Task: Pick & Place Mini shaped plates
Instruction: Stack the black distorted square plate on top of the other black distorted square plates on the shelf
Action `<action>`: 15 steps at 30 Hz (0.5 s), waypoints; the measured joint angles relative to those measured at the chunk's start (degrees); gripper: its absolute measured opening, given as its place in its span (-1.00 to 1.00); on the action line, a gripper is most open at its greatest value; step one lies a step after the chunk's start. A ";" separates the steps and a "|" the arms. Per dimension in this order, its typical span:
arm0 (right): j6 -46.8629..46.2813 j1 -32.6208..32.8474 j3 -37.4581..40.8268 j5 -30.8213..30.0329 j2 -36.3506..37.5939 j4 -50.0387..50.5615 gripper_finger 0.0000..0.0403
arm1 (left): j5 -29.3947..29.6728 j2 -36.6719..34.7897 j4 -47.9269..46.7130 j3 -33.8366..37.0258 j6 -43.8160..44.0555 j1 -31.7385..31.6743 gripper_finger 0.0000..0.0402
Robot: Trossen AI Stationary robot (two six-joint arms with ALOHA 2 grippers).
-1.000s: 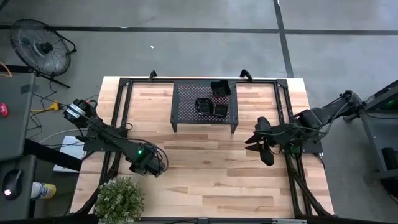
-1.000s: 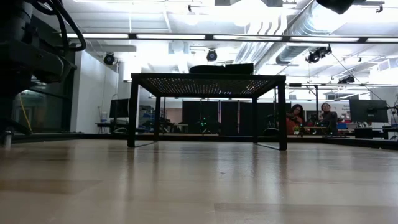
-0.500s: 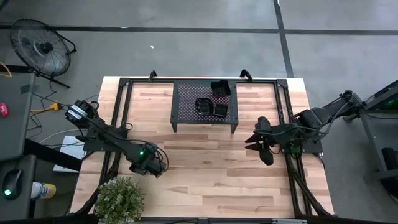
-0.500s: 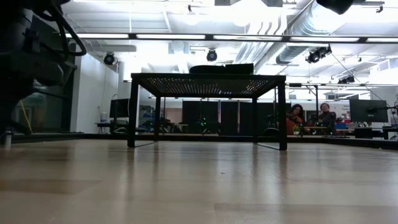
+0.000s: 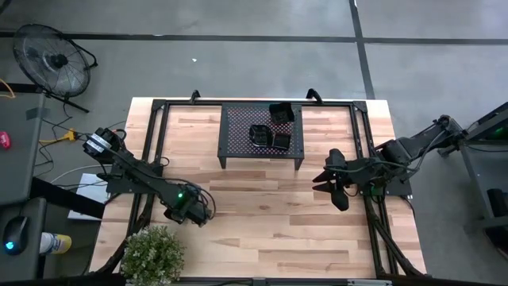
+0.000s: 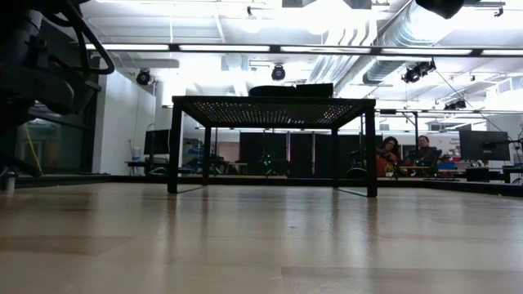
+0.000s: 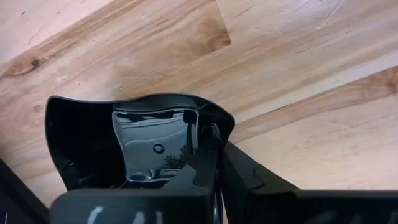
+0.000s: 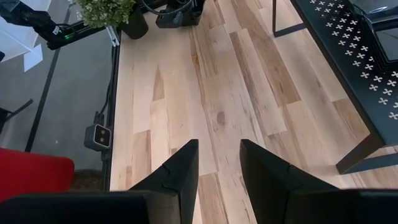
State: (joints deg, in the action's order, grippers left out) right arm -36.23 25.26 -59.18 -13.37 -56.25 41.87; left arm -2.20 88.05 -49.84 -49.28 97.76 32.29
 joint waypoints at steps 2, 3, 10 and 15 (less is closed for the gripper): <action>0.00 0.00 0.00 0.00 0.00 0.02 -0.44 | 0.00 0.00 0.05 0.00 -0.43 0.00 -0.98; 0.00 0.00 0.00 0.01 0.00 0.02 -0.44 | 0.00 0.00 0.07 0.00 -0.66 -0.01 -0.99; -0.85 0.00 0.00 0.24 0.00 0.03 -0.44 | -0.94 -0.19 0.40 -0.05 -2.51 -0.02 -0.99; -0.85 0.02 0.00 0.24 0.00 0.04 -0.44 | -1.51 -0.20 0.37 -1.98 -4.72 -0.02 -1.00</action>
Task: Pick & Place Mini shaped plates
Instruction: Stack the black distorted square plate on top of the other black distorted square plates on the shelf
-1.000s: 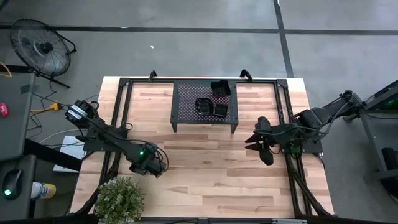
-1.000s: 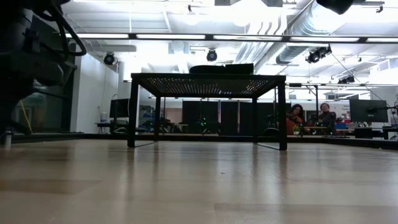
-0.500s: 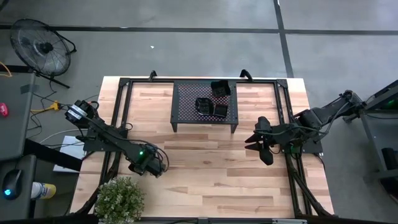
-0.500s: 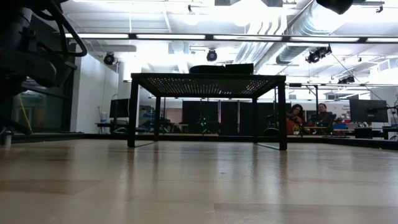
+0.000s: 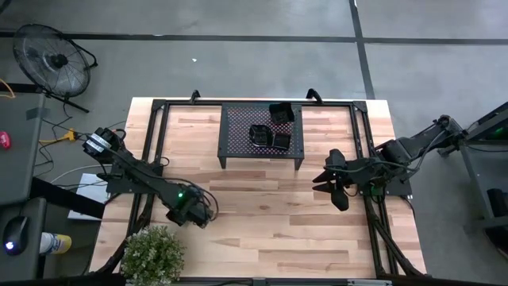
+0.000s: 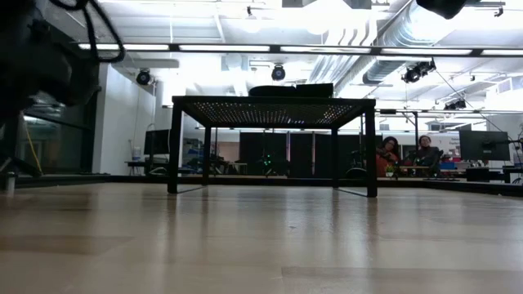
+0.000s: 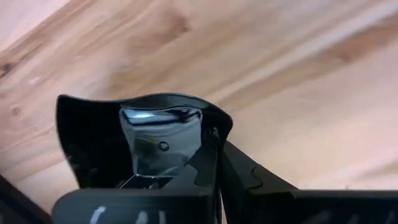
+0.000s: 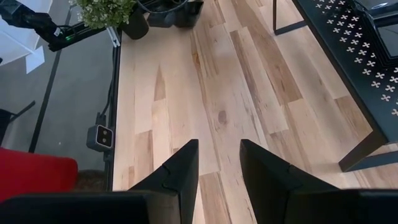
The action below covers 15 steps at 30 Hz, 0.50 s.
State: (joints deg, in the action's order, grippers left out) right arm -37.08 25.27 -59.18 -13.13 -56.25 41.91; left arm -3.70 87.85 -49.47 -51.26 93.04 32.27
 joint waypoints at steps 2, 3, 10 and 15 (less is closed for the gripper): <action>0.00 -0.02 0.00 0.00 0.00 0.00 -0.44 | 0.33 0.00 0.02 -1.30 -1.25 0.00 -1.00; 0.00 -0.01 0.00 0.00 0.00 0.00 -0.44 | 0.70 0.00 -0.06 -1.91 -1.53 0.00 -1.00; 0.61 -0.02 0.00 0.00 0.00 0.02 -0.44 | 3.14 0.00 -0.88 -6.74 -6.41 0.00 -1.00; 1.22 -0.01 0.00 0.00 0.00 0.02 -0.44 | 4.21 0.00 -3.41 -10.46 -9.20 0.00 -1.00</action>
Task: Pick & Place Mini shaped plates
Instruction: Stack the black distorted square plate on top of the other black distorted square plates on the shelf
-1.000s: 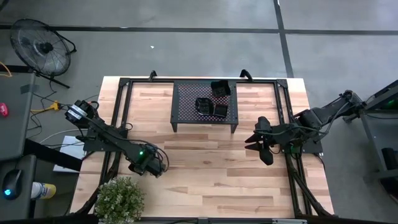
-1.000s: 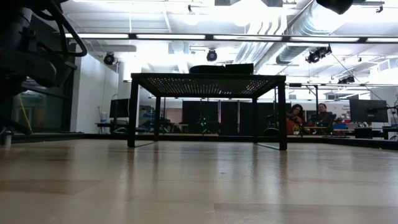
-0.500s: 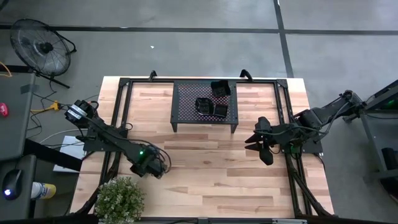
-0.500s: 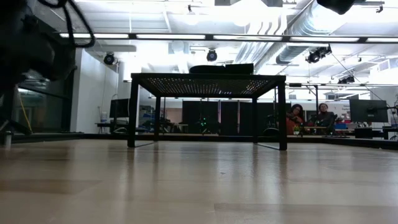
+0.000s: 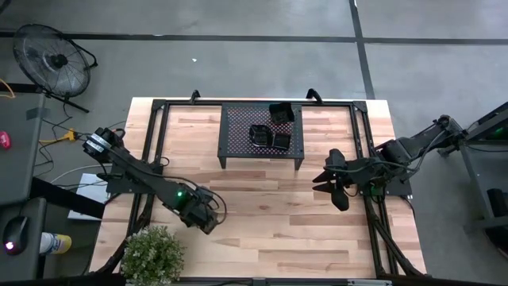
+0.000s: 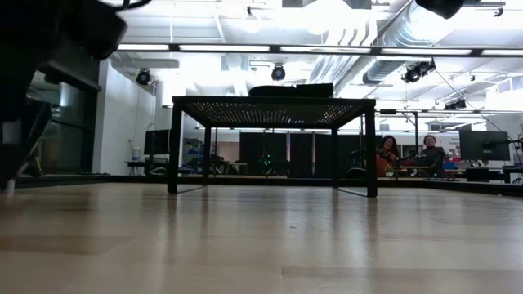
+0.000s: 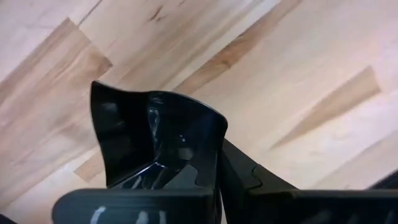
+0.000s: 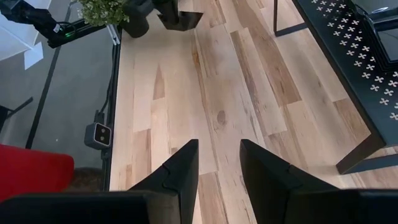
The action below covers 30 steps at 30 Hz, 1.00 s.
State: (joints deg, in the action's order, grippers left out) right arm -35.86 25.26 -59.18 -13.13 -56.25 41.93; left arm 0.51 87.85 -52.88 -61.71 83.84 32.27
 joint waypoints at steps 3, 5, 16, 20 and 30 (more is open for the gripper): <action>0.18 0.01 0.00 0.00 0.00 0.00 -0.44 | 1.02 -0.04 -2.03 -2.19 -2.29 0.00 -1.00; 0.11 0.01 0.00 0.00 0.00 0.00 -0.44 | 1.84 -0.04 -2.71 -3.90 -3.98 0.00 -1.00; -0.17 -0.01 0.00 0.42 0.00 -0.02 -0.44 | 8.75 -0.02 -5.14 -16.01 -18.53 0.11 -1.00; -0.42 0.01 0.00 0.42 0.00 -0.08 -0.44 | 13.50 -0.04 -5.99 -21.05 -30.82 1.47 -1.00; -2.21 -0.03 0.00 -1.83 0.00 -1.69 -0.44 | 29.00 -0.04 -5.42 -26.03 -57.01 4.20 -1.00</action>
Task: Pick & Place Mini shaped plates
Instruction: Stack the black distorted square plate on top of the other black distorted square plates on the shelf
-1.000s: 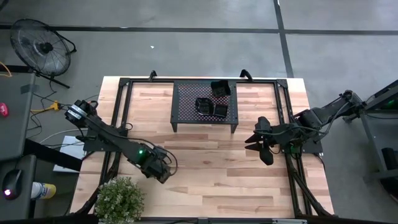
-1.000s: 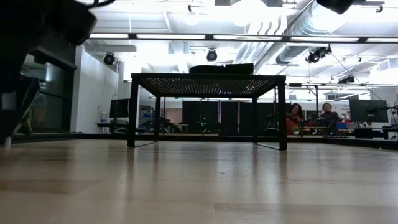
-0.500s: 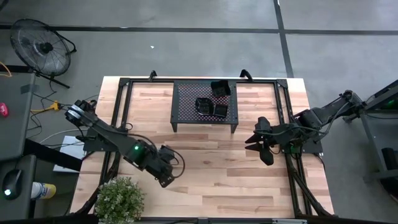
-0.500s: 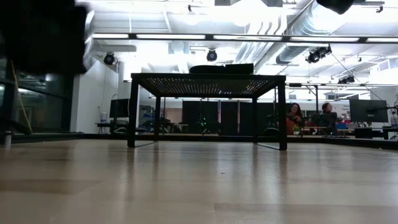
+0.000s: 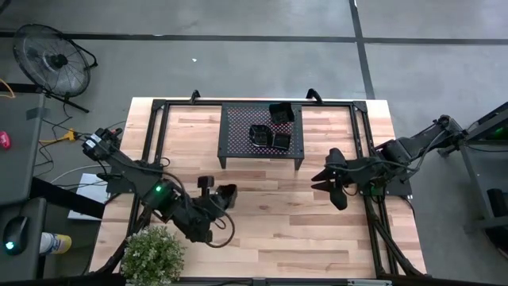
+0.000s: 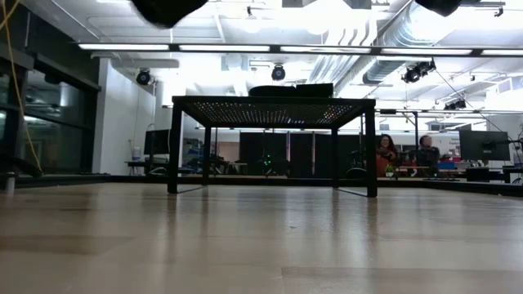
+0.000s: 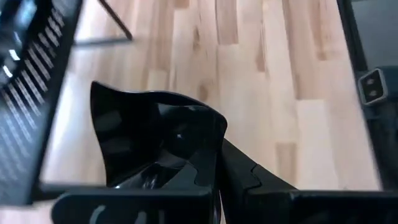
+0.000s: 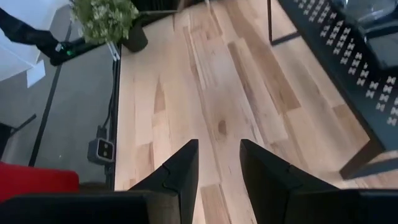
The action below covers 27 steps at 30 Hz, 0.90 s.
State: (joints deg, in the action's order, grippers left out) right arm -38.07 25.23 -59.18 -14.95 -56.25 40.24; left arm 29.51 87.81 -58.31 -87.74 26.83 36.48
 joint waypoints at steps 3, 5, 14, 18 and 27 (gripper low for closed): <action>1.96 0.00 0.02 -1.10 0.00 -2.17 -0.44 | 3.48 0.02 2.16 0.00 -5.60 -0.14 -1.00; 4.13 0.00 0.00 -2.42 0.00 -3.91 -0.44 | 7.19 0.02 5.24 0.00 -9.04 -0.29 -1.00; 2.69 -2.67 0.02 -11.29 0.00 -16.21 -0.44 | 13.26 0.72 13.82 -0.04 -31.59 -4.69 -1.00; 5.98 -5.93 0.02 -11.20 0.02 -20.36 -0.44 | 13.71 0.69 15.60 -0.07 -43.82 -6.81 -1.00; 11.04 -11.80 0.02 -9.42 0.00 -28.14 -0.44 | 17.79 1.73 16.25 -0.06 -69.55 -12.61 -1.00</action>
State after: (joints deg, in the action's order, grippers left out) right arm -27.03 13.44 -59.16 -24.37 -56.25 12.09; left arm 47.30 89.54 -42.06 -87.80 -42.72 23.86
